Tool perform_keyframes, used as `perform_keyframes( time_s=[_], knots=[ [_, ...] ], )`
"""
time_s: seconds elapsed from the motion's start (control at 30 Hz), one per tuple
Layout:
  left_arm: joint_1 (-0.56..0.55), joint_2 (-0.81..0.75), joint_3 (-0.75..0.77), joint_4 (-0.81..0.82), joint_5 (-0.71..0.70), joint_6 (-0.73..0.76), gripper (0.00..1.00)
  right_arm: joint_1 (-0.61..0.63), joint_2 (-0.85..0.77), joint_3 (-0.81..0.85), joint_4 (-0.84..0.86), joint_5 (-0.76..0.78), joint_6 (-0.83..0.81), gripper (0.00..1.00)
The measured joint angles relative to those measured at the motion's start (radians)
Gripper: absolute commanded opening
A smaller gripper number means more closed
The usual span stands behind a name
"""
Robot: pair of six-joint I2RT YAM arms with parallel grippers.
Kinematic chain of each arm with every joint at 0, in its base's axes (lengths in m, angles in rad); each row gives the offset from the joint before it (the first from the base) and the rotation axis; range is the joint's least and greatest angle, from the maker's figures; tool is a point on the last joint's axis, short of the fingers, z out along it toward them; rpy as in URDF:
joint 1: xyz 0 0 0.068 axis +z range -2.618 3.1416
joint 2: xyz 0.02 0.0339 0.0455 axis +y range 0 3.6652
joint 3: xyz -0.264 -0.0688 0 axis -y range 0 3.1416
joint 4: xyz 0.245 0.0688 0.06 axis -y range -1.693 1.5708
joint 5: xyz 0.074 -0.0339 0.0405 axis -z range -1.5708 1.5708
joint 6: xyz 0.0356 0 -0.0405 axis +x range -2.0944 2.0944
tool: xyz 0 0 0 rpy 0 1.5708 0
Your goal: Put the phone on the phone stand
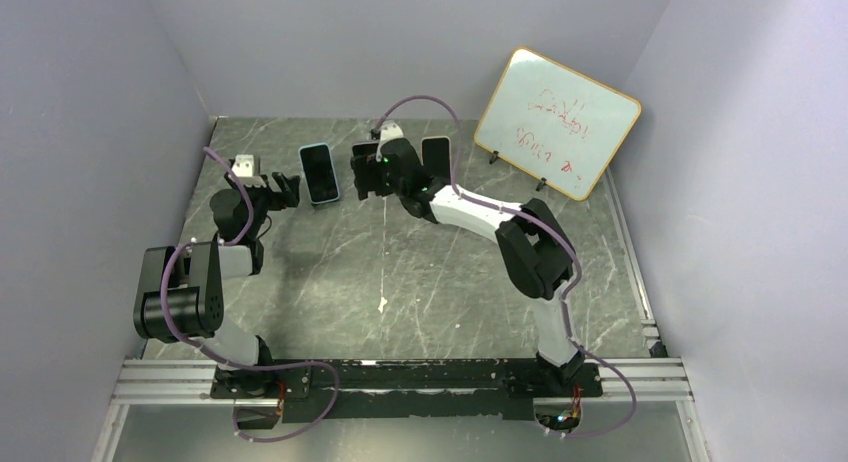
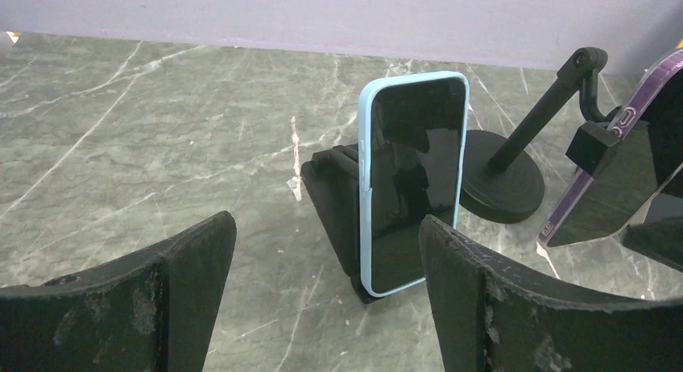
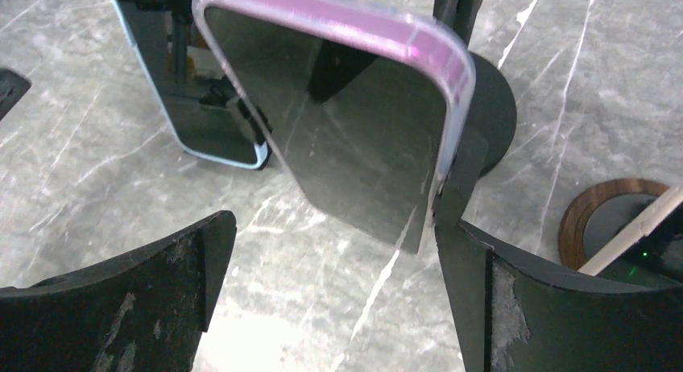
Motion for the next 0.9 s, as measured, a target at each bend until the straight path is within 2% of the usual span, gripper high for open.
perform_keyframes(
  time_s=[0.23, 0.43, 0.67, 0.9],
  knots=[
    [-0.001, 0.000, 0.000, -0.012, 0.000, 0.007, 0.88, -0.011, -0.121, -0.137, -0.015, -0.006, -0.014, 1.00],
    [-0.013, -0.015, -0.001, -0.011, 0.011, 0.009, 0.88, -0.069, -0.257, -0.276, -0.009, 0.005, -0.019, 1.00],
    [-0.046, -0.074, -0.002, -0.010, 0.019, 0.027, 0.88, -0.144, -0.350, -0.375, -0.031, 0.023, 0.000, 1.00],
    [-0.065, -0.156, -0.010, -0.012, 0.022, 0.039, 0.88, -0.156, -0.436, -0.490, -0.044, 0.094, 0.019, 1.00]
  ],
)
